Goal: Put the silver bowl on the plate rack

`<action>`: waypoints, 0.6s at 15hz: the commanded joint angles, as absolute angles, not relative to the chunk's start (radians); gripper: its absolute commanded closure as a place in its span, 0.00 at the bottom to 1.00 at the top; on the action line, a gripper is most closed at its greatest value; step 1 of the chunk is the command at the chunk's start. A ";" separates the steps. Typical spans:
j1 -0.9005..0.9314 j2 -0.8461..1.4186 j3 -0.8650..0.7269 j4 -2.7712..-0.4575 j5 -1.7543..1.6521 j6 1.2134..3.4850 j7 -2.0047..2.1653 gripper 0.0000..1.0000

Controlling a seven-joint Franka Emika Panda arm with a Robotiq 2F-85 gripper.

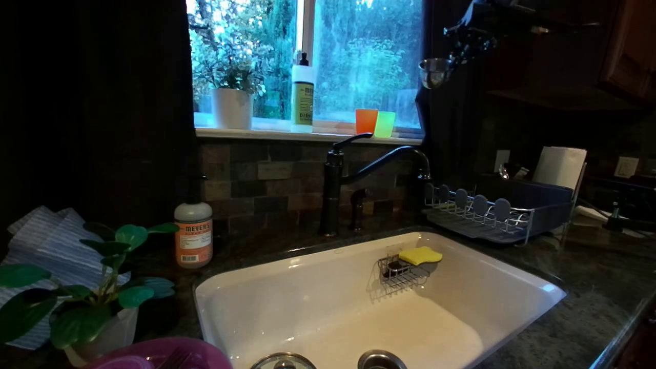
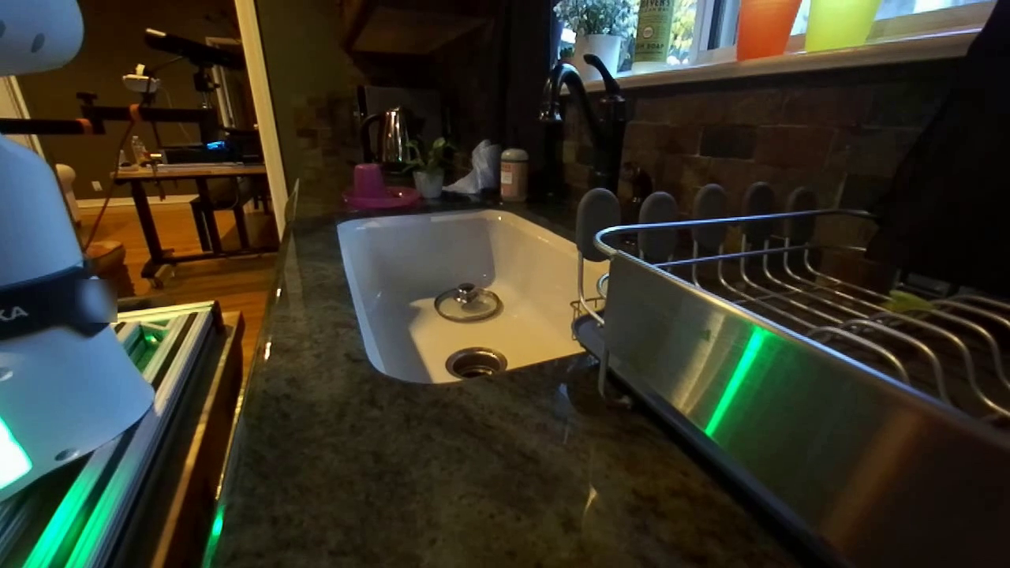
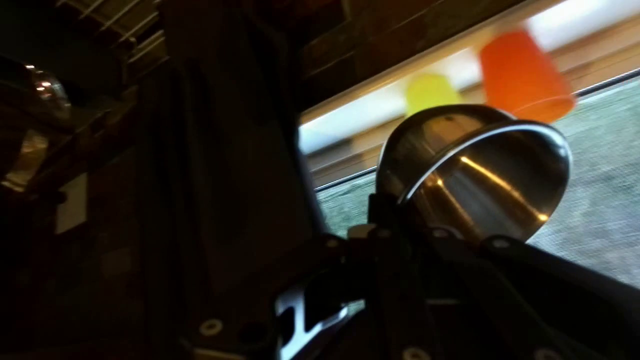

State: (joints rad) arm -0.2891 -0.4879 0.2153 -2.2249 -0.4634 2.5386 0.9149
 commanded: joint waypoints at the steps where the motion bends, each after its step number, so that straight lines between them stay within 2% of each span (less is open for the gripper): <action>1: -0.414 -0.485 0.163 -2.218 -0.546 2.504 0.961 0.98; 2: -0.442 -0.474 0.158 -2.219 -0.558 2.479 0.980 0.98; 3: -0.390 -0.481 0.142 -2.222 -0.523 2.517 0.925 0.93; 9: -0.422 -0.465 0.135 -2.222 -0.545 2.502 0.951 0.93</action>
